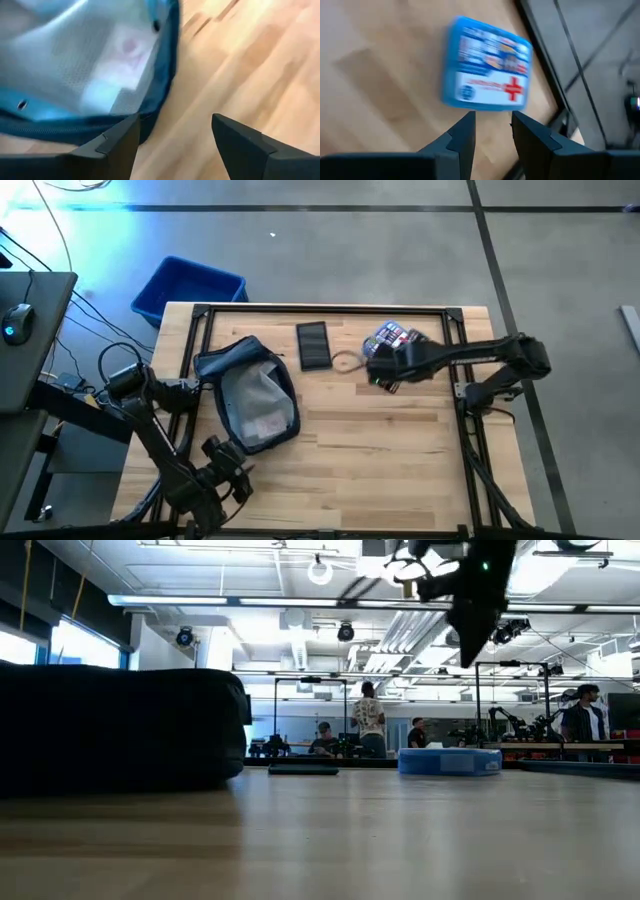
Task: Unpack backpack
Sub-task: Put the blue medicine kit into the black backpack
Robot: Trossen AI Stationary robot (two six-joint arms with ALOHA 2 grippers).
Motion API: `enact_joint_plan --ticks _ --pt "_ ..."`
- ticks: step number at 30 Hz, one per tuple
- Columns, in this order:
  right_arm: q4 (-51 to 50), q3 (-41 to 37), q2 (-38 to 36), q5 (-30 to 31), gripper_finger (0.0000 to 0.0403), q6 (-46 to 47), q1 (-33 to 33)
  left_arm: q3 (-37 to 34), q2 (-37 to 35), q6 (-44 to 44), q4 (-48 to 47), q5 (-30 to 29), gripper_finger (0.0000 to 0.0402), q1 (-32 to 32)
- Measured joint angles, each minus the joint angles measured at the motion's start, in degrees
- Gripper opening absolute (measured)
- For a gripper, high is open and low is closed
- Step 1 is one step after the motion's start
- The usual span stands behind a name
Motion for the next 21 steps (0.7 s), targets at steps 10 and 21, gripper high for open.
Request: enact_joint_plan --ticks 10,21 --pt "29.0 -18.9 -3.4 -4.0 0.011 -7.5 -17.0 1.9 0.2 6.0 3.3 -18.4 0.0218 4.1" --pt "45.1 -24.9 1.0 -21.9 0.011 -6.9 -13.7 1.9 0.4 30.9 18.3 -25.4 0.0217 18.0"
